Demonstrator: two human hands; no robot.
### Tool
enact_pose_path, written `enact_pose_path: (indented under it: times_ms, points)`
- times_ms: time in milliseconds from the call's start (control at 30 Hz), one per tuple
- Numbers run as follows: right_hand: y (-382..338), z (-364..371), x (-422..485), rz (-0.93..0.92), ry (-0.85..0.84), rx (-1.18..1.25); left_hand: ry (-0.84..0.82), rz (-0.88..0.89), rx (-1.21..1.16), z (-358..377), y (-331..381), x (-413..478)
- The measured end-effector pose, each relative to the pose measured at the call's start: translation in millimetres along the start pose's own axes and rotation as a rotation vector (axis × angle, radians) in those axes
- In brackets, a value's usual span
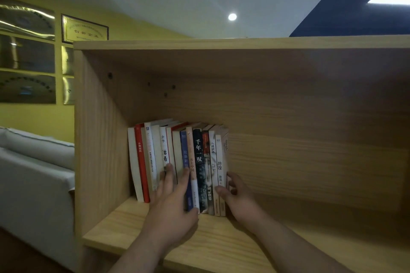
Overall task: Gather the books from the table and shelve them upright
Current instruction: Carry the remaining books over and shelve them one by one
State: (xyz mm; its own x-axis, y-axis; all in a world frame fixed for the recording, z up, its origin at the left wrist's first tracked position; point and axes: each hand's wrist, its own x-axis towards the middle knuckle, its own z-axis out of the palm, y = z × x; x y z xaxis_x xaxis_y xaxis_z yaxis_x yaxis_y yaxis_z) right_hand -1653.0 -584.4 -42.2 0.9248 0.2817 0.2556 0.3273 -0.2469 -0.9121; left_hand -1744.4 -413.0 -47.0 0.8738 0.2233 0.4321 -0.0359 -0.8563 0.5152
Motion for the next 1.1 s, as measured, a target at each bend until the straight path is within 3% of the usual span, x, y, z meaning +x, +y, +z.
enact_pose_path:
  times_ms: [267, 367, 533, 700, 933, 1100]
  points:
    - [3.0, -6.2, 3.6, 0.041, 0.008, -0.014, 0.284, 0.043, -0.095, -28.1, 7.8, 16.0]
    - [5.1, -6.6, 5.0, 0.035, 0.025, -0.052, 0.344, 0.128, -0.001, -58.4, 16.5, 47.6]
    - [6.6, -8.7, 5.9, 0.024, 0.03, -0.107, 0.286, 0.118, 0.137, -76.5, 28.3, 77.0]
    - [5.1, -7.8, 4.9, 0.008, 0.034, -0.088, 0.394, 0.222, 0.159, -71.0, 30.6, 79.5]
    - [6.3, -8.6, 4.0, 0.011, 0.027, -0.088, 0.431, 0.151, 0.261, -75.8, 31.4, 69.0]
    - [5.5, -8.9, 4.0, 0.017, 0.028, -0.085, 0.43, 0.115, 0.145, -70.0, 32.1, 66.5]
